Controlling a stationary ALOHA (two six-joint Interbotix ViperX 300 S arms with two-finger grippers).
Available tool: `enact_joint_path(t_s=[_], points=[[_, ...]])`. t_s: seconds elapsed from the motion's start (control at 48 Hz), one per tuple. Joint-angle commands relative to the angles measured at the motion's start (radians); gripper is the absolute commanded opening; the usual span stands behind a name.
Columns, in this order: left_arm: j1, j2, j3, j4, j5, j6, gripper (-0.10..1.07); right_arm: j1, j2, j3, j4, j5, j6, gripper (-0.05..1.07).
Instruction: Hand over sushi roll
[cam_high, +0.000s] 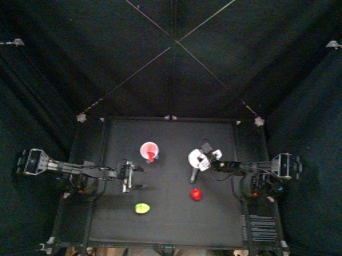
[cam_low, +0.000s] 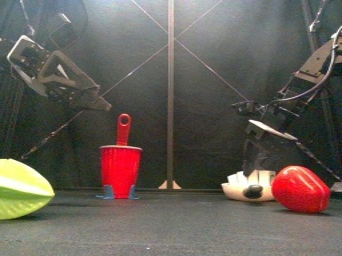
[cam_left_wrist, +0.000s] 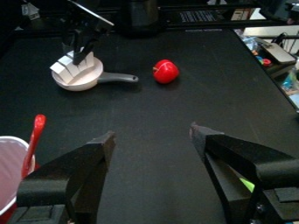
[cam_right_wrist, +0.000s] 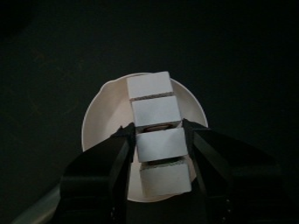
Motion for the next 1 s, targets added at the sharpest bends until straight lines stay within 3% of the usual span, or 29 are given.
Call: enact_joint_path(t_s=[0.0,0.229,0.458,0.979], points=[[0.002,-0.002,-0.015,0.0,-0.009,0.002,1.0,0.002,-0.025,-0.011,0.002,0.003,-0.002,0.68],[0.005,-0.003,-0.017,-0.002,-0.009,0.002,1.0,0.028,-0.051,-0.028,-0.005,0.003,-0.005,0.68],[0.005,-0.003,-0.023,0.0,-0.011,0.0,1.0,0.115,-0.098,-0.052,-0.051,0.002,-0.005,0.68],[0.002,0.041,-0.063,-0.025,-0.101,-0.002,1.0,0.322,-0.072,-0.187,-0.328,-0.017,0.002,0.68]])
